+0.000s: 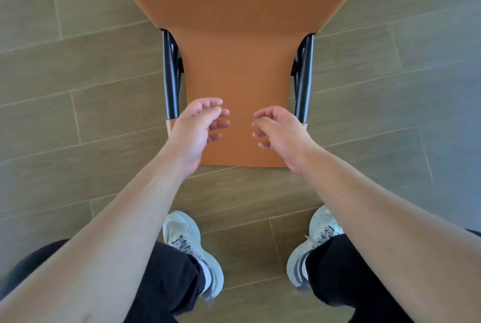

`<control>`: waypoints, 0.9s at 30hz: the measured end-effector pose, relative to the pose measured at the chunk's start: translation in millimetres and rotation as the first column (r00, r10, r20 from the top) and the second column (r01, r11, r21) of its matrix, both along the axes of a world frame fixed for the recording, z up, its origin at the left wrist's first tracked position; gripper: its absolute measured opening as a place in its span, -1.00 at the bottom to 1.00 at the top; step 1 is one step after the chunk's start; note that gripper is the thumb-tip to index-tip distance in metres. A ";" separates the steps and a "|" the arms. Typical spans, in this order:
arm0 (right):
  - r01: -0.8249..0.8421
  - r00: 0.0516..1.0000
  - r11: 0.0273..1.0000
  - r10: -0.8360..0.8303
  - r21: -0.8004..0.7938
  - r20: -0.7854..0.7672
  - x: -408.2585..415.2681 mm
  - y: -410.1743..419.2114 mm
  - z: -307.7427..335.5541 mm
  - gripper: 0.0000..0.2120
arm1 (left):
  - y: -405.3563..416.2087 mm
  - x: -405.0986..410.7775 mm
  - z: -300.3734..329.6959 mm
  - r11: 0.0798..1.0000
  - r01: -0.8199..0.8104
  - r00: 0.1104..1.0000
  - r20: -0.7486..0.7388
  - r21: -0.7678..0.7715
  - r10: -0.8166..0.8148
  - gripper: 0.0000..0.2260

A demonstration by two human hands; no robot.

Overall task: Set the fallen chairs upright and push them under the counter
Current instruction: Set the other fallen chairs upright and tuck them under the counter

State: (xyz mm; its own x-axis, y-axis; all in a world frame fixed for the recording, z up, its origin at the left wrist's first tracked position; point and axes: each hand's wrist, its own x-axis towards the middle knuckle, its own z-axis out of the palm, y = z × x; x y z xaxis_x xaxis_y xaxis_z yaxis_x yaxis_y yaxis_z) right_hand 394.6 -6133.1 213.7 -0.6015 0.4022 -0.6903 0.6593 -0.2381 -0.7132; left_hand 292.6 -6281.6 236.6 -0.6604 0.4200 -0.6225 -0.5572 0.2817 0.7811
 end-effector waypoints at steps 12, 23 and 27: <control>-0.422 0.897 0.864 0.353 0.274 0.267 17.4 9.7 -162.2 -0.71 | -14.0 18.9 -190.9 0.888 0.346 0.911 -0.120 -0.303 -0.395 -0.84; -0.863 0.388 0.020 0.664 0.504 0.639 61.5 -6.0 -243.7 -0.27 | -54.4 20.9 -279.0 0.083 0.356 -0.060 -0.111 -0.931 -0.992 -0.32; -0.865 0.312 -0.131 0.613 0.483 0.726 72.2 -7.1 -263.0 -0.08 | -70.9 18.5 -292.0 -0.013 0.233 -0.195 -0.033 -0.972 -0.980 -0.17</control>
